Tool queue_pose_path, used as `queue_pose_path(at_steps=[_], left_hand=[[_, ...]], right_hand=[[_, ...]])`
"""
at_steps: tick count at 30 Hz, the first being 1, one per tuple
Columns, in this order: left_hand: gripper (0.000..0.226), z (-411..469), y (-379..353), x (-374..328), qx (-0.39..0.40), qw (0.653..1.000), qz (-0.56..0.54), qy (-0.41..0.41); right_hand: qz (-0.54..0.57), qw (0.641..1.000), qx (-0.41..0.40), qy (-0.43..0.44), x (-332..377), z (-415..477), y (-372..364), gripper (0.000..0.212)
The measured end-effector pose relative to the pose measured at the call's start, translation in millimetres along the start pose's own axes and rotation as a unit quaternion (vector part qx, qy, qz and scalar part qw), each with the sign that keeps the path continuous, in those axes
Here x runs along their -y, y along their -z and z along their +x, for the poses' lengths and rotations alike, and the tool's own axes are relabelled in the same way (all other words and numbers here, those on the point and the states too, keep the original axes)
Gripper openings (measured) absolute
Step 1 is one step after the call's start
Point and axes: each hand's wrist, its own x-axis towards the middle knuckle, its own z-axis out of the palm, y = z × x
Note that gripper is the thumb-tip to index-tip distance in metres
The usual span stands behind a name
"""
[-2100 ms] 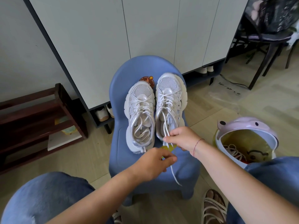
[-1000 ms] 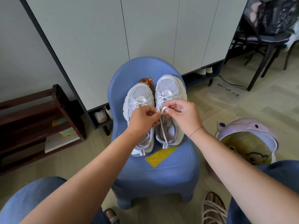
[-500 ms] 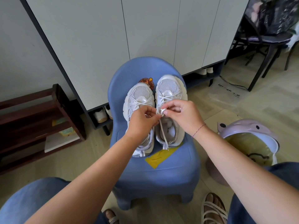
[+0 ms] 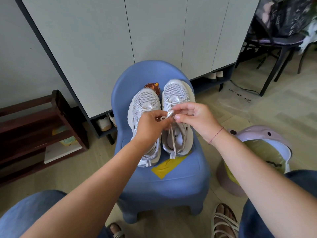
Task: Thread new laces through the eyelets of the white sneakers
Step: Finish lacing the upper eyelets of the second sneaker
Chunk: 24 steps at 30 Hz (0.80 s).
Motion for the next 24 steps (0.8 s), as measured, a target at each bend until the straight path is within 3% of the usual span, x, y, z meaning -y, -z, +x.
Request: queue_pose_path(at_steps=[7,13,17,20,24], left_hand=[[0.002,6,0,-1,-0.02,0.994,-0.103,0.038],[0.003,3,-1,0,-0.025,0.995,-0.091,0.031],[0.008,0,3,2,-0.02,1.0,0.018,0.013],[0.006,-5,3,5,0.0,0.994,0.109,-0.031],[0.013,-7,-4,11,0.015,0.95,0.291,-0.115]], right_hand=[[-0.109,0.988,-0.006,-0.108,-31,-21,-16,0.013],[-0.061,0.991,-0.065,-0.101,-33,-21,-27,0.005],[-0.054,0.994,-0.075,-0.065,-26,-19,-24,0.017],[-0.127,0.986,-0.062,-0.083,-29,-22,-18,0.024],[-0.144,0.981,-0.044,-0.125,-32,-29,-10,0.024]])
